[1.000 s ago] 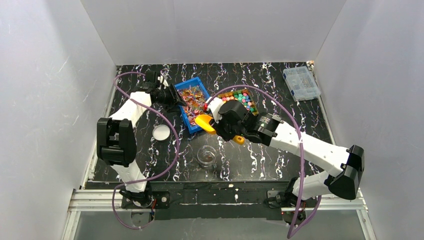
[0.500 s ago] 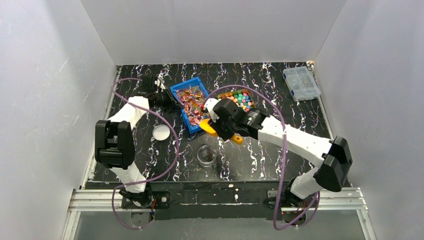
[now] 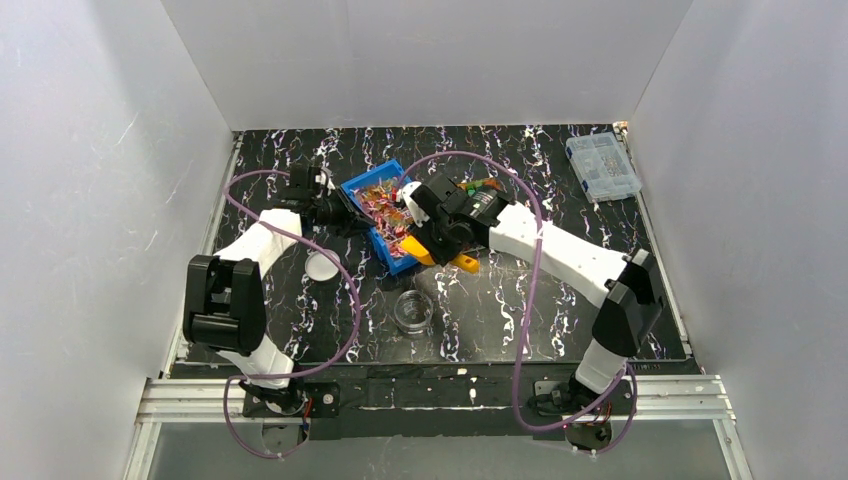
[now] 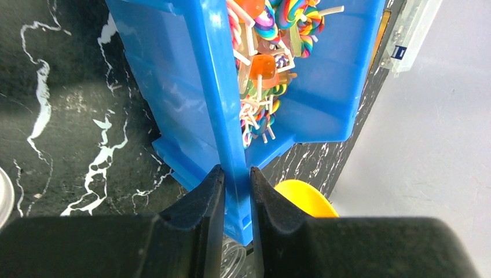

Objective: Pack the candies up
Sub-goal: Scoop the fake candies from the storage box.

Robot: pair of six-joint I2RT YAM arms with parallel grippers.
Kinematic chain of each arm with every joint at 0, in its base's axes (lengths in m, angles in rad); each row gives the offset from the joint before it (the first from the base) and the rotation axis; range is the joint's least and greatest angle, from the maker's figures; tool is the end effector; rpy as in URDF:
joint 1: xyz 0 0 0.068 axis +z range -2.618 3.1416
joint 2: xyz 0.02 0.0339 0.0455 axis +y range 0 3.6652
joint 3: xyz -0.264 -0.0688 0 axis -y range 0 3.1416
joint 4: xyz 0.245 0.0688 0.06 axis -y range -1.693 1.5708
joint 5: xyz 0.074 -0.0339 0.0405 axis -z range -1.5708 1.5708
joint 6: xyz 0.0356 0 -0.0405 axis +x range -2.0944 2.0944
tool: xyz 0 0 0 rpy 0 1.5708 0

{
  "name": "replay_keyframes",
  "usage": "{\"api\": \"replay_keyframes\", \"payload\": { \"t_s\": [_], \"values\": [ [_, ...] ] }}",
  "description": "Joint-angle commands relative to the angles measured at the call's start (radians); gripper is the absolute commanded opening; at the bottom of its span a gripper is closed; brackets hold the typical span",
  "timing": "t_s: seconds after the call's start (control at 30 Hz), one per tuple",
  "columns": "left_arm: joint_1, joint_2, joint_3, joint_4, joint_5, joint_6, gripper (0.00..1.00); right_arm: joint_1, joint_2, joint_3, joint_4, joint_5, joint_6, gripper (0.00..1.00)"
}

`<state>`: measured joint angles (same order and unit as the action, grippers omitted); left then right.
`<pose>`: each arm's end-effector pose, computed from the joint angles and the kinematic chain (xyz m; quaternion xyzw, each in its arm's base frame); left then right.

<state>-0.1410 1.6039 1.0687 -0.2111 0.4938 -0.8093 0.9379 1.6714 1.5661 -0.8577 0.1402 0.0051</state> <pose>0.3416 -0.0655 0.2325 -0.1989 0.8714 -0.3769 0.2430 0.2163 0.2864 0.3204 -0.4093 0.8596 0.0760 0.2963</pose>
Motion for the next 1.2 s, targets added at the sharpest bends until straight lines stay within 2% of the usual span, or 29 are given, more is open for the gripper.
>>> {"api": "replay_keyframes", "payload": {
  "t_s": [0.0, 0.4, 0.63, 0.87, 1.17],
  "values": [
    [-0.063, -0.093, -0.025, -0.008, 0.081, -0.010, 0.00, -0.011, 0.044, 0.076, -0.098, -0.031, 0.007, 0.01],
    [-0.086, -0.140, -0.069, -0.002, 0.087, 0.001, 0.00, -0.025, 0.201, 0.206, -0.176, -0.006, 0.005, 0.01],
    [-0.087, -0.158, -0.103, 0.012, 0.098, 0.006, 0.00, -0.028, 0.281, 0.263, -0.128, -0.010, 0.027, 0.01],
    [-0.088, -0.157, -0.123, 0.016, 0.117, 0.013, 0.00, -0.030, 0.320, 0.230, 0.017, 0.045, 0.068, 0.01],
    [-0.088, -0.146, -0.132, 0.021, 0.126, 0.017, 0.00, -0.031, 0.251, 0.031, 0.333, 0.104, 0.084, 0.01]
  ]
}}
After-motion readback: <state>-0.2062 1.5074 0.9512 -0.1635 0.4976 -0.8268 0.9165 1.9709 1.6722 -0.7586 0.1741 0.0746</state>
